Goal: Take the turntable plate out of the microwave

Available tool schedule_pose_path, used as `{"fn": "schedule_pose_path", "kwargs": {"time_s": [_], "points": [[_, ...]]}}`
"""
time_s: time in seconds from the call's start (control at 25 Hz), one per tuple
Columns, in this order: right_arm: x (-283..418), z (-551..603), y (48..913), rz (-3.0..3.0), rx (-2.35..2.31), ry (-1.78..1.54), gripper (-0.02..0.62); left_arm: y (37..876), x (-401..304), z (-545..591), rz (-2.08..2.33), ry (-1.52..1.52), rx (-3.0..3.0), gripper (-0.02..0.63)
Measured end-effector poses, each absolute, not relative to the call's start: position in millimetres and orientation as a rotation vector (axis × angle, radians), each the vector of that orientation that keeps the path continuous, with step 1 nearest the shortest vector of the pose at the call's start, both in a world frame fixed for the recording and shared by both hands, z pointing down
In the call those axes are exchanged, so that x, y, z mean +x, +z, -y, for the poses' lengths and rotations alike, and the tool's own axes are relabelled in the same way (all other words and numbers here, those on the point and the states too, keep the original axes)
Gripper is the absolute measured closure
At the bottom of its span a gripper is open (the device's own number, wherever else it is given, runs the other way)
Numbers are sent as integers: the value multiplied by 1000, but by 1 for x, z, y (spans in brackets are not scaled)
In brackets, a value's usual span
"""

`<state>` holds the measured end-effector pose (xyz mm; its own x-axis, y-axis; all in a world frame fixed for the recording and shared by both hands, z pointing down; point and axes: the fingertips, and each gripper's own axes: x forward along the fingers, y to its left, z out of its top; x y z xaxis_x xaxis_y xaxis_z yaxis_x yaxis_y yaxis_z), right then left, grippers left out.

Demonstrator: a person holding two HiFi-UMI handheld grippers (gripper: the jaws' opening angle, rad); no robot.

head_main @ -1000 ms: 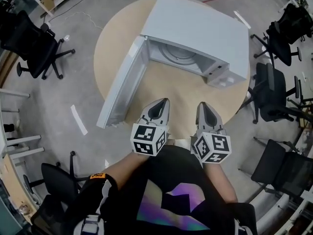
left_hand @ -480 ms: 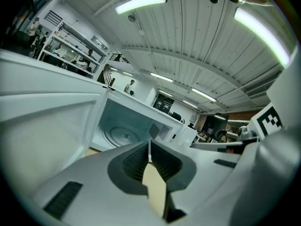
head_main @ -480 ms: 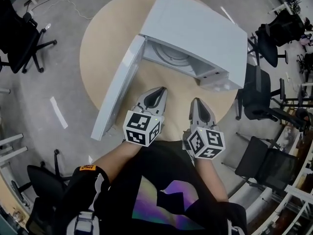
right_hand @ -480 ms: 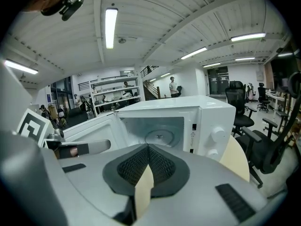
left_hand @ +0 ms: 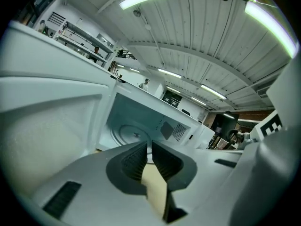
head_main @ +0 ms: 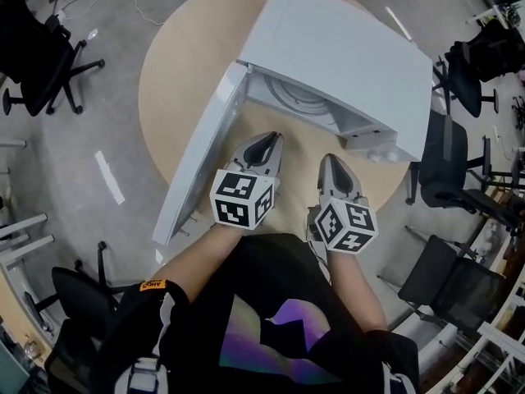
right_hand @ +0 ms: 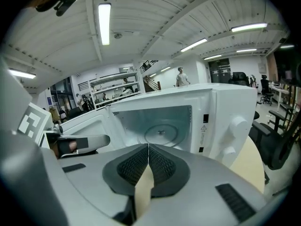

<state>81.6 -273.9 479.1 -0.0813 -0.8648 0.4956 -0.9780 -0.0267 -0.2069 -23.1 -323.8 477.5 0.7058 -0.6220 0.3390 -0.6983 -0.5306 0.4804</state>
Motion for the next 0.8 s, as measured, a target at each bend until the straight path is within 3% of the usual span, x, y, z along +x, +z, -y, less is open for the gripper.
{"fn": "schedule_pose_path", "kwargs": {"time_s": [0.48,0.64,0.8], "points": [[93,332,522,2156,1877,1016,575,528,1,378,1024,198,2152,492],[93,340,530,2200,1823,1095,511,548,10,399,1047,216,2098,483],[92,347,537,2214,1787,1131,500,566,13,416,1080,236,2045,476]]}}
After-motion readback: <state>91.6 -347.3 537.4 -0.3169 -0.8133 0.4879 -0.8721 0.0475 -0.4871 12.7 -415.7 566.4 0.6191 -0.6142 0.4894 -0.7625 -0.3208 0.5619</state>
